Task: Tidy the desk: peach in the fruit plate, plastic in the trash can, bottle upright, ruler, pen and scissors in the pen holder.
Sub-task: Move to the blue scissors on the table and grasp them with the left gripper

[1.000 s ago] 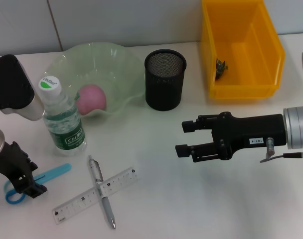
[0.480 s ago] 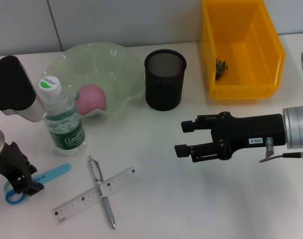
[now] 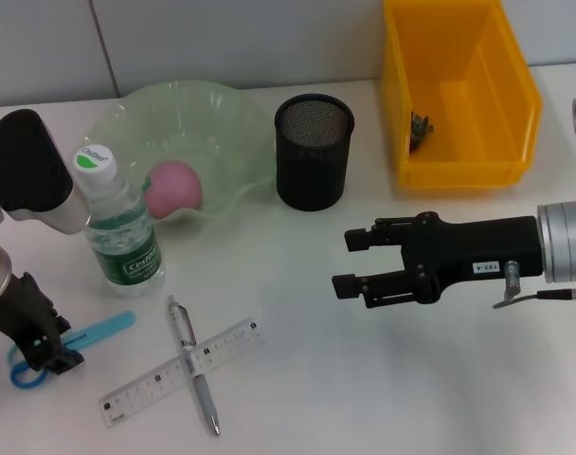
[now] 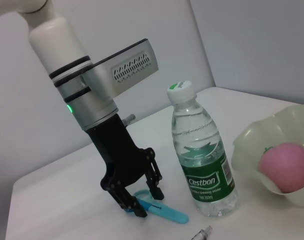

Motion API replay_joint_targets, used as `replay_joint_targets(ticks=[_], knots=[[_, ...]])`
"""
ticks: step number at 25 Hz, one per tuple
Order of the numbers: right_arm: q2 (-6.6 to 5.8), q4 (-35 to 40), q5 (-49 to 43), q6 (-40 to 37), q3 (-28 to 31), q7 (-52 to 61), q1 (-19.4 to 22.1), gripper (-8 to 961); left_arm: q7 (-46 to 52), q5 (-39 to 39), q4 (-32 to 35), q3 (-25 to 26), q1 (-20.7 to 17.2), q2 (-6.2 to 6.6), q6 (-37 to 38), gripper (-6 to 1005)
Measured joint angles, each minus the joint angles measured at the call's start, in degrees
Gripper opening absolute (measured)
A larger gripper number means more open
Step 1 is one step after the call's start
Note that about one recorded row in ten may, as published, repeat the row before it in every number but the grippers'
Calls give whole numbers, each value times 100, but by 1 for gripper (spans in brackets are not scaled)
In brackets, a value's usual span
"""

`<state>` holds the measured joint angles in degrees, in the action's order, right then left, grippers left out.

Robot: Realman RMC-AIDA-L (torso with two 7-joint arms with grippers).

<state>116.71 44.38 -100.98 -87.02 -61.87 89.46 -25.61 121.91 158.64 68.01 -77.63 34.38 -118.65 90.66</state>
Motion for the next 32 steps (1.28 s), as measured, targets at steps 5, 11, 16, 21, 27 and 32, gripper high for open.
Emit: replay_joint_targets(ticks=[5,11,16,21,27,32], knots=[[0,0,0,2,-2,0,-5,776,33,64,-115,-56,50,0,-51,390],[0,0,0,0,-1,0,-5,776,77,124,-157,-106,79,-7,-87,362],[0,0,0,2,0,1,-5,776,79,124,-157,-113,93,-9,-87,338],[0,0,0,2,0,1,-5,776,79,124,-157,-115,106,-7,-86,315],[0,0,0,2,0,0,-5,776,79,160,-157,-139,106,-3,-78,287],[7,0,0,2,0,1,-5,776,92,187,-170,-259,129,1,-77,245]])
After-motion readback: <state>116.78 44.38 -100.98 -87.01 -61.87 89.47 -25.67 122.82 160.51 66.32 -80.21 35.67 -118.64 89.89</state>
